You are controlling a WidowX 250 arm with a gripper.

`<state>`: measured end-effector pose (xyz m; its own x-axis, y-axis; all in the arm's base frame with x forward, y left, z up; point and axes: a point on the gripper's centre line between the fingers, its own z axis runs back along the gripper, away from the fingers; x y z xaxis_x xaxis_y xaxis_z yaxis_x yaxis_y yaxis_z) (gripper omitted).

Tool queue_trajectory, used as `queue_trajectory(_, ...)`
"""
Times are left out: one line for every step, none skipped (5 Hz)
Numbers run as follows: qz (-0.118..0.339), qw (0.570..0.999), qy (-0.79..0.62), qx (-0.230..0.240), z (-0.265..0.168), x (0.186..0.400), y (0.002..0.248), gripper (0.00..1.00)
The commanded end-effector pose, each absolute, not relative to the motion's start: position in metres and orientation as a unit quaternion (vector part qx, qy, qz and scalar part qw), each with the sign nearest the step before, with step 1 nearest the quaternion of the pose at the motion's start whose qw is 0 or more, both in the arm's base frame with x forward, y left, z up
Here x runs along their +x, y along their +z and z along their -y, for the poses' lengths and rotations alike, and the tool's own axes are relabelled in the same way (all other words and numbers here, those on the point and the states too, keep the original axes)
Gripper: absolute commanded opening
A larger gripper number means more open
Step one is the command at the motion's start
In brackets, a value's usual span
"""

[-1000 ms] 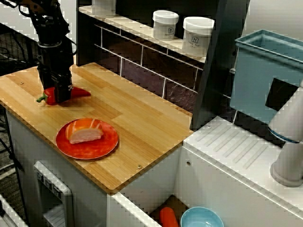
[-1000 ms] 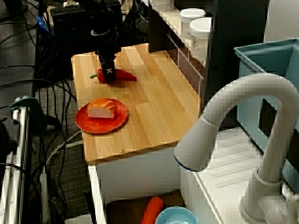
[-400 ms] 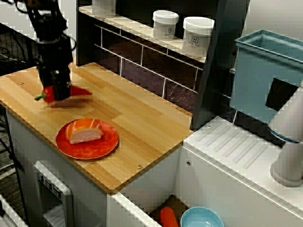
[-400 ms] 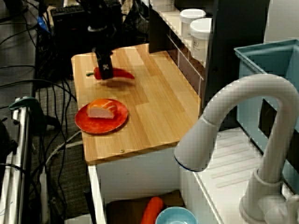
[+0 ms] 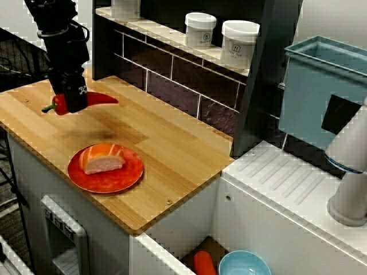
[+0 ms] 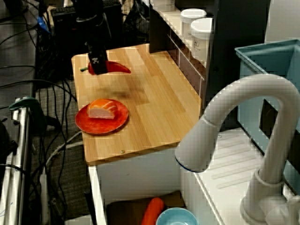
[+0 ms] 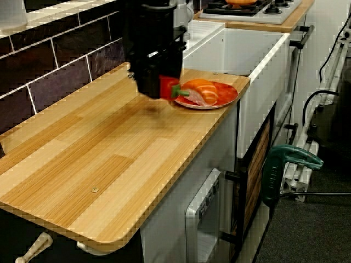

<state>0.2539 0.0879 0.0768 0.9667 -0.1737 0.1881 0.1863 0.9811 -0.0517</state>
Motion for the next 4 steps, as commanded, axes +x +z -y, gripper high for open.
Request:
queue_trajectory(0.139, 0.98, -0.143, -0.011, -0.061, 0.231, 0.082, 0.0)
queue_trajectory(0.146, 0.978, -0.146, -0.011, -0.053, 0.226, 0.077, 0.0)
queue_trajectory(0.145, 0.979, -0.142, -0.009, -0.05, 0.229, 0.072, 0.0)
queue_trajectory(0.143, 0.98, -0.135, -0.009, -0.05, 0.233, 0.068, 0.0)
